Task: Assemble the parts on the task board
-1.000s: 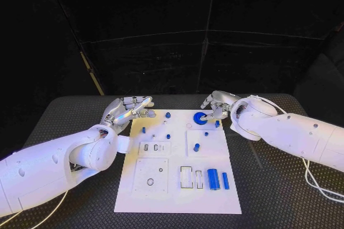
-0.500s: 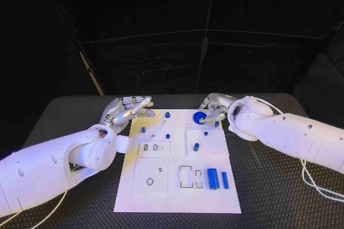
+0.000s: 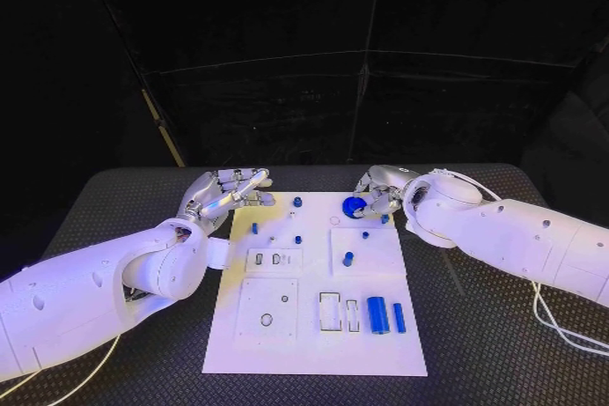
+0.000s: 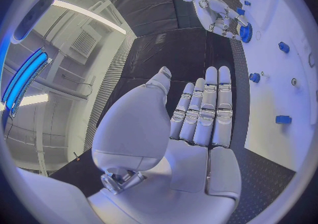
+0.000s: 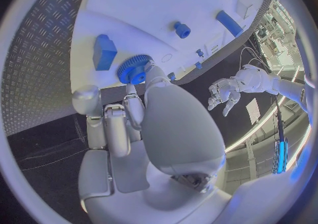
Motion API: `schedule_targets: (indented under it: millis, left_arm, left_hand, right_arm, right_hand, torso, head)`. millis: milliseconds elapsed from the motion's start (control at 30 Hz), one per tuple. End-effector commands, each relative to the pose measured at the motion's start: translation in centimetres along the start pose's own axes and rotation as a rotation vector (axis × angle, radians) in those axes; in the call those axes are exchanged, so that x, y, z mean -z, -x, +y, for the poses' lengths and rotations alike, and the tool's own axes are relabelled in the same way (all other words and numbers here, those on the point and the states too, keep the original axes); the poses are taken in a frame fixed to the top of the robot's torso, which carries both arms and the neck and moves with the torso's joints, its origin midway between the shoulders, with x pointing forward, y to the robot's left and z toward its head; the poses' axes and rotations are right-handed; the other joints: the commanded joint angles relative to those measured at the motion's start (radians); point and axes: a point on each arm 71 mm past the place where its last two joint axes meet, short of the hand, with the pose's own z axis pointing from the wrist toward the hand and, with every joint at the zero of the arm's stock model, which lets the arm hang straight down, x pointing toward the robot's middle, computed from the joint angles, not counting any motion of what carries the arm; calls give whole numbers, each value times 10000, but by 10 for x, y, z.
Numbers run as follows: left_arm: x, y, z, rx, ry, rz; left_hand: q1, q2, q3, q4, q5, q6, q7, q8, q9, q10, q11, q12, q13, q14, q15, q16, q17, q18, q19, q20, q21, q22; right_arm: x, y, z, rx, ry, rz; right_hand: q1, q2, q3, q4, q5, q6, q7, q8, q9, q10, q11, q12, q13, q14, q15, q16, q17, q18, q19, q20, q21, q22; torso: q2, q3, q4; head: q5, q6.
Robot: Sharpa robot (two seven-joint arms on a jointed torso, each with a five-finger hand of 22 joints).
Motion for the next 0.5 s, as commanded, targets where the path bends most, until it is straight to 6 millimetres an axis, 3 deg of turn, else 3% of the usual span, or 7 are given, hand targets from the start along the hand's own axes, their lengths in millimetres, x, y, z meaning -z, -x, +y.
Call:
schedule_targets:
  millis: [33,100,300,433,500]
  left_arm:
    - [0,-1,-1,26,-81,131]
    - [0,-1,-1,25,-80,129]
    - [0,-1,-1,27,-74,135]
    - [0,-1,-1,30,-68,140]
    - [0,-1,-1,31,-66,142]
  left_hand:
    - [25,65,-40,-16,-3,39,56,-32,-13,17,58,-34,-12,40,16,-34,8,122,97,0,-26,-8]
    - [25,65,-40,-16,-3,39,56,-32,-13,17,58,-34,-12,40,16,-34,8,122,97,0,-26,-8]
    - [25,65,-40,-16,-3,39,56,-32,-13,17,58,-34,-12,40,16,-34,8,122,97,0,-26,-8]
    - [25,65,-40,-16,-3,39,56,-32,-13,17,58,-34,-12,40,16,-34,8,122,97,0,-26,-8]
    - [25,65,-40,-16,-3,39,56,-32,-13,17,58,-34,-12,40,16,-34,8,122,97,0,-26,-8]
  right_arm:
    - [0,-4,0,202,16,297]
    - [0,-4,0,200,24,281]
    - [0,-1,2,144,176,-260]
    - [1,5,7,99,601,-1145]
    - [2,7,10,115,819,-1526]
  right_hand:
    - [72,100,32,-98,30,163,-14,75,17,72,-43,65,38,844,17,46,1555,-76,-7,14,60,15]
    - [91,166,67,-135,-5,248,-28,117,24,78,-56,83,61,844,6,47,1559,-75,-9,7,64,18]
    - [306,700,497,-333,-496,1090,-242,460,107,319,-239,349,430,850,-133,55,1587,-80,29,-91,122,102]
    - [379,933,843,-485,-1297,1429,-378,505,78,409,-366,425,546,858,-257,63,1621,-97,75,-221,171,179]
    - [499,989,994,-615,-1309,1531,-421,522,71,428,-404,437,574,866,-291,73,1659,-102,92,-250,186,207]
  torso:
    - [-1,4,-4]
    - [-3,2,-6]
    - [-5,5,-7]
    - [-8,4,-9]
    - [-6,6,-3]
  head:
    - [4,-14]
    - [3,-16]
    - [12,-23]
    - [7,-18]
    - [9,-13]
